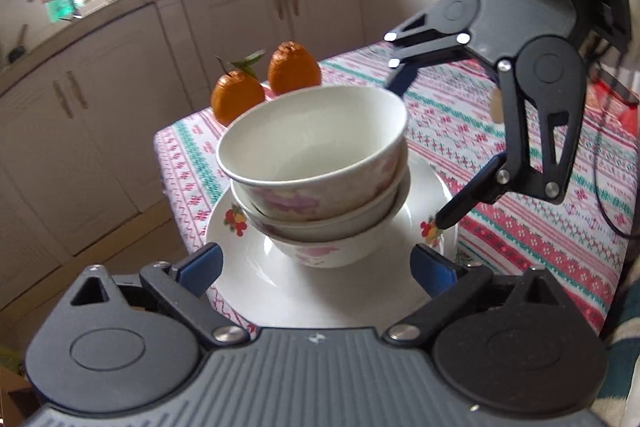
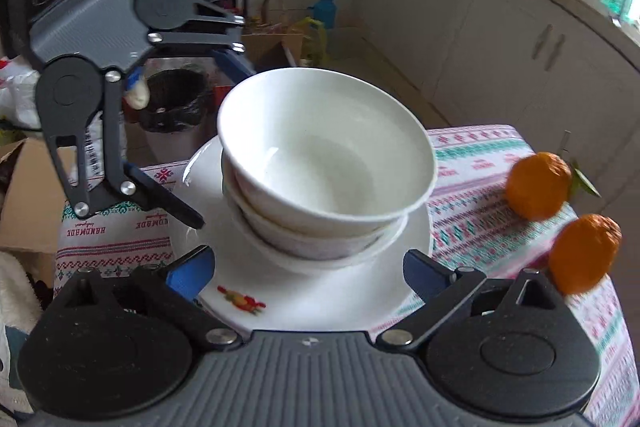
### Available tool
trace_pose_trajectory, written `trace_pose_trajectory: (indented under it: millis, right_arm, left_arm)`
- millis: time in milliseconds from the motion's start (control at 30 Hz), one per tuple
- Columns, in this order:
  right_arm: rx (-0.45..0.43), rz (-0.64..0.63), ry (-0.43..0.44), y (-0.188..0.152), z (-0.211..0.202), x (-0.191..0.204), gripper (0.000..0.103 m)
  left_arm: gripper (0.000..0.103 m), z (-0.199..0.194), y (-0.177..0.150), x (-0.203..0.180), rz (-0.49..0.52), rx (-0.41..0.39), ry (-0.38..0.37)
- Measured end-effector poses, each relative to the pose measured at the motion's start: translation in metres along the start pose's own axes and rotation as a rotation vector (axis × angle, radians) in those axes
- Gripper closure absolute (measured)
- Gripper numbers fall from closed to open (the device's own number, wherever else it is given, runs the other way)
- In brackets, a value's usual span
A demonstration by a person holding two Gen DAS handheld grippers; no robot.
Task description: Organize plates and bowls
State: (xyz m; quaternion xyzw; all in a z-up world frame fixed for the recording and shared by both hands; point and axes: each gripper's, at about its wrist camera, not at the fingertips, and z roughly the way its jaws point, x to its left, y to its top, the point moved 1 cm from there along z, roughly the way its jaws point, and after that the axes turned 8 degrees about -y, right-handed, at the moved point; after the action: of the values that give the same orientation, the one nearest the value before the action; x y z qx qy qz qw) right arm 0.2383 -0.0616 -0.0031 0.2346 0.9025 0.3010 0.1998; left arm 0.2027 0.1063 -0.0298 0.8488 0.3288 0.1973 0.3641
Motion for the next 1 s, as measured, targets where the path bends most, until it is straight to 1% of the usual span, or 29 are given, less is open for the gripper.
trace_pose_trajectory:
  millis: [67,167,233,300,367,433,500,567,700,767,867,1000]
  right_arm:
    - [0.002,0.048,-0.071,-0.006,-0.016,0.006,0.000]
    - [0.036,0.176,-0.236,-0.014,-0.035,0.014,0.000]
    - [0.057,0.295,-0.336,-0.022,-0.048,0.018,0.000]
    - [0.065,0.392,-0.424,-0.029,-0.061,0.023,0.000]
    - [0.044,0.468,-0.509,-0.040,-0.077,0.030,0.000]
    - [0.018,0.532,-0.578,-0.048,-0.097,0.039,0.000]
    - [-0.011,0.605,-0.610,-0.053,-0.112,0.045,0.000]
    - [-0.042,0.654,-0.617,-0.059,-0.127,0.052,0.000]
    - [-0.065,0.684,-0.639,-0.064,-0.143,0.069,0.000]
    - [-0.066,0.679,-0.648,-0.066,-0.146,0.074,0.000]
    - [-0.075,0.676,-0.661,-0.067,-0.151,0.082,0.000]
    - [-0.093,0.689,-0.669,-0.068,-0.156,0.086,0.000]
  left_arm:
    - [0.001,-0.012,0.000,-0.013,-0.021,-0.047,0.070]
    - [0.001,-0.027,0.003,-0.033,-0.102,-0.100,0.174]
    - [0.001,-0.038,0.005,-0.047,-0.183,-0.142,0.236]
    - [0.001,-0.049,0.007,-0.057,-0.282,-0.190,0.274]
    - [0.001,-0.057,0.010,-0.066,-0.388,-0.208,0.307]
    - [0.001,-0.066,0.012,-0.076,-0.452,-0.228,0.342]
    - [0.001,-0.071,0.016,-0.086,-0.468,-0.231,0.379]
    - [0.001,-0.078,0.018,-0.099,-0.470,-0.234,0.408]
    - [0.001,-0.084,0.019,-0.119,-0.450,-0.220,0.464]
    - [0.001,-0.087,0.019,-0.128,-0.426,-0.226,0.467]
    - [0.001,-0.091,0.019,-0.135,-0.440,-0.233,0.455]
    - [0.001,-0.095,0.018,-0.138,-0.450,-0.242,0.465]
